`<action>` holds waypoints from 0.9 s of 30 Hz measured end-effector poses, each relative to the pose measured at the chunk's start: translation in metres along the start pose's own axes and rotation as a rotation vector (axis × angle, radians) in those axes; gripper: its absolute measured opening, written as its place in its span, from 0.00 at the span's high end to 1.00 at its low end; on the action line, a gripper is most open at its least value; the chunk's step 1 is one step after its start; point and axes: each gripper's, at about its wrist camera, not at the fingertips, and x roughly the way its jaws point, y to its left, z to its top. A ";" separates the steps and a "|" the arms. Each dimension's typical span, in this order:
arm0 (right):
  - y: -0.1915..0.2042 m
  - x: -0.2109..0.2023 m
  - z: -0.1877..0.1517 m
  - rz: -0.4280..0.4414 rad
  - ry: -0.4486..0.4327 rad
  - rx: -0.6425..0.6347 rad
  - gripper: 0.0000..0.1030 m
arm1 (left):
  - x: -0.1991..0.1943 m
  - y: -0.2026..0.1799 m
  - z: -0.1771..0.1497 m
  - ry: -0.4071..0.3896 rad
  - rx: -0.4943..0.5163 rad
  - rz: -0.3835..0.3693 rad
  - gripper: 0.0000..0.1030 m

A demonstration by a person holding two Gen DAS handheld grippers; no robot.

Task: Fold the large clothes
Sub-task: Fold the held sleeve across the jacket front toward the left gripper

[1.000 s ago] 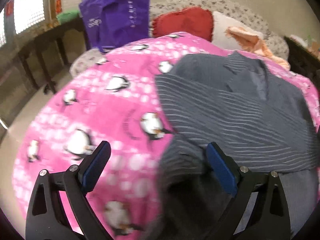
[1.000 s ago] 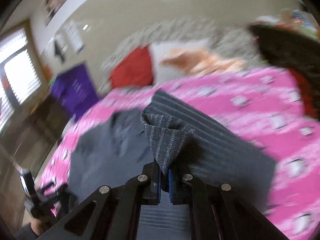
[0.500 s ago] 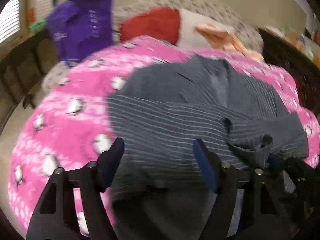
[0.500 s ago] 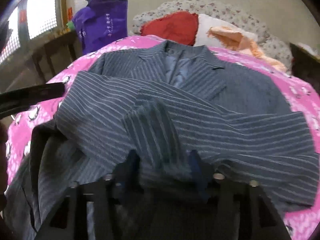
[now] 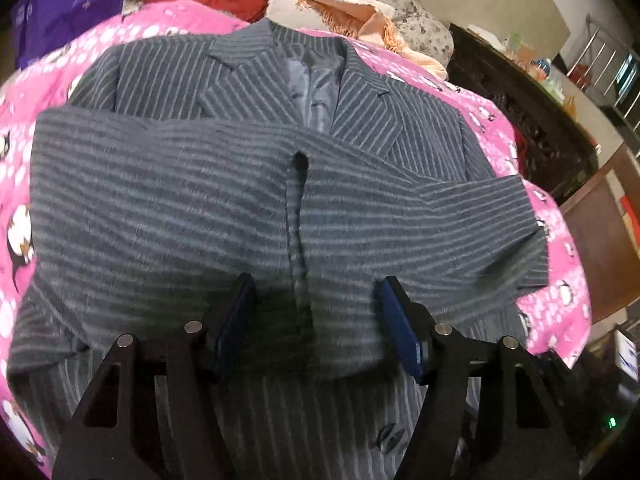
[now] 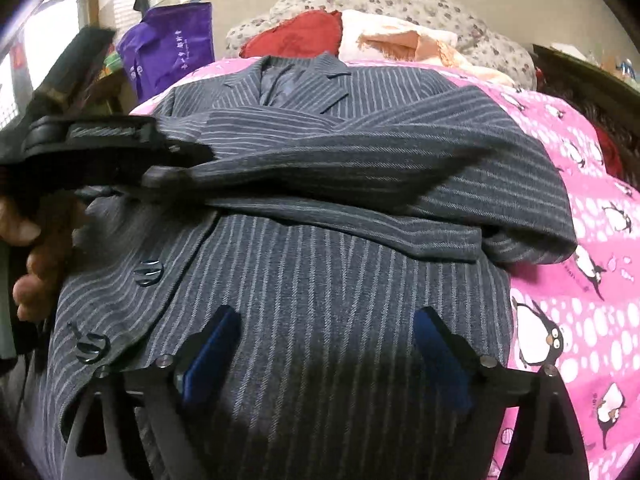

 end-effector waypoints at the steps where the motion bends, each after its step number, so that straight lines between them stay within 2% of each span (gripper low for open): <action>1: -0.002 0.000 0.001 0.001 0.000 0.004 0.12 | -0.001 0.002 -0.002 0.009 0.000 -0.021 0.37; 3: -0.002 0.002 0.003 0.003 -0.001 0.012 0.11 | -0.003 0.002 -0.003 0.016 0.018 -0.071 0.37; 5: 0.000 0.003 0.003 0.002 -0.002 0.014 0.11 | -0.001 -0.001 0.002 0.009 0.019 -0.075 0.47; 6: 0.001 0.003 0.002 0.003 -0.001 0.016 0.10 | 0.002 -0.003 0.006 0.007 0.012 -0.072 0.67; 7: 0.001 0.002 0.001 0.003 -0.001 0.016 0.10 | 0.005 -0.005 0.011 0.003 0.008 -0.034 0.79; 9: 0.001 0.001 0.001 0.004 -0.004 0.019 0.10 | 0.004 -0.007 0.017 -0.010 0.005 0.004 0.93; 11: 0.002 0.000 -0.001 0.001 -0.006 0.020 0.10 | -0.005 -0.015 0.018 -0.040 0.039 0.028 0.94; 12: 0.002 -0.001 -0.001 -0.005 -0.008 0.019 0.10 | -0.018 -0.023 0.019 -0.084 0.076 0.038 0.95; 15: 0.003 -0.001 -0.001 -0.025 -0.010 0.018 0.08 | -0.054 -0.027 0.025 -0.177 0.099 0.020 0.95; 18: 0.002 -0.002 -0.002 -0.019 -0.007 0.024 0.07 | -0.094 -0.014 0.037 -0.287 0.082 0.038 0.95; 20: 0.001 -0.001 -0.002 -0.015 -0.005 0.028 0.06 | -0.111 0.001 0.044 -0.339 0.068 0.075 0.95; 24: 0.000 -0.001 -0.001 -0.010 -0.003 0.032 0.06 | -0.114 0.048 0.048 -0.349 0.029 0.212 0.95; 27: -0.001 0.000 -0.001 -0.009 -0.001 0.034 0.06 | -0.095 0.089 0.037 -0.289 -0.051 0.291 0.95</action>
